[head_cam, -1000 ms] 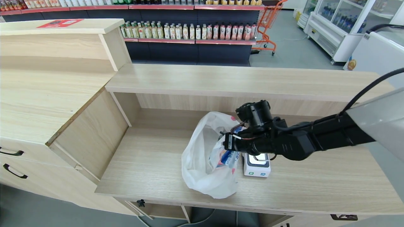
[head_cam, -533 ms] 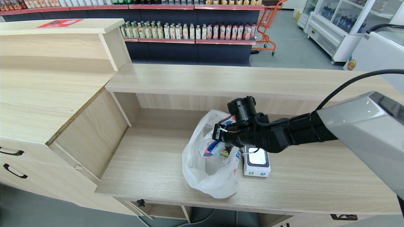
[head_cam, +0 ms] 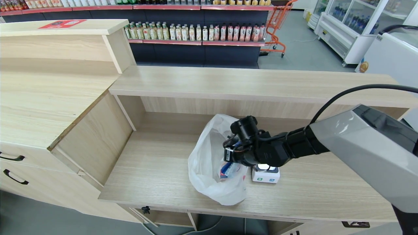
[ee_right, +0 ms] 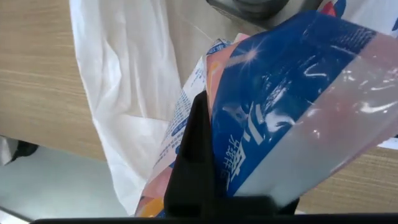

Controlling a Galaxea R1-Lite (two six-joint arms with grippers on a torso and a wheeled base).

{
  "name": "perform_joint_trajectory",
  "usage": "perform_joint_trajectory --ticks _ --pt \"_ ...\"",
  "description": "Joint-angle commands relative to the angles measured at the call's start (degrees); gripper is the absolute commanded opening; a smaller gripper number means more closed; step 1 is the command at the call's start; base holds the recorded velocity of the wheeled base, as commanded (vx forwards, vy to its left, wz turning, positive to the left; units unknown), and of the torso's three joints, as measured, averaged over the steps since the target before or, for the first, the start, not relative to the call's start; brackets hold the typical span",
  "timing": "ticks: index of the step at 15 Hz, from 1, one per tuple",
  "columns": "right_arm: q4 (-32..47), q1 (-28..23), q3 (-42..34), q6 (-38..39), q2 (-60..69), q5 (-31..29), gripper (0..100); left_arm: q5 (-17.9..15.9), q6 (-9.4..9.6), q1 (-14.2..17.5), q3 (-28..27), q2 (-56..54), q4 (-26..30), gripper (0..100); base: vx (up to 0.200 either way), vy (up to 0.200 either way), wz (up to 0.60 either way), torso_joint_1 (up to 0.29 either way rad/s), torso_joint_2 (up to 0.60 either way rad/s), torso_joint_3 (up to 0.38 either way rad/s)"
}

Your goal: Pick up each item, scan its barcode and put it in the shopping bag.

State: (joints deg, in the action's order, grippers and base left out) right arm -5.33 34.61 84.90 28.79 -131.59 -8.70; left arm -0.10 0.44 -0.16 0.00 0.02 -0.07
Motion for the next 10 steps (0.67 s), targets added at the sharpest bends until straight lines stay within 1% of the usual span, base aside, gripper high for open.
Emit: perform_joint_trajectory --ticks 1,2,3,6,9,10 --pt "0.2 0.0 0.1 -0.8 -0.9 -0.2 0 0.0 0.00 0.0 0.0 0.0 0.0 100 0.000 0.000 0.00 0.000 0.00 0.000" --pt "0.2 0.1 0.3 -0.9 -0.9 -0.2 0 0.0 0.00 0.0 0.0 0.0 0.0 100 0.000 0.000 0.00 0.000 0.00 0.000" --pt "0.1 0.3 0.4 -0.8 -0.8 -0.2 100 0.0 0.00 0.0 0.0 0.0 0.0 100 0.000 0.000 0.00 0.000 0.00 0.000" --pt "-0.1 0.7 1.4 -0.5 1.2 0.4 100 0.0 0.00 0.0 0.0 0.0 0.0 100 0.000 0.000 0.00 0.000 0.00 0.000" --pt "0.6 0.4 2.6 2.4 8.3 3.3 100 0.0 -0.09 0.0 0.0 0.0 0.0 100 0.000 0.000 0.00 0.000 0.00 0.000" --pt "3.3 -1.2 1.9 2.7 12.8 3.8 100 0.0 -0.18 0.0 0.0 0.0 0.0 100 0.000 0.000 0.00 0.000 0.00 0.000"
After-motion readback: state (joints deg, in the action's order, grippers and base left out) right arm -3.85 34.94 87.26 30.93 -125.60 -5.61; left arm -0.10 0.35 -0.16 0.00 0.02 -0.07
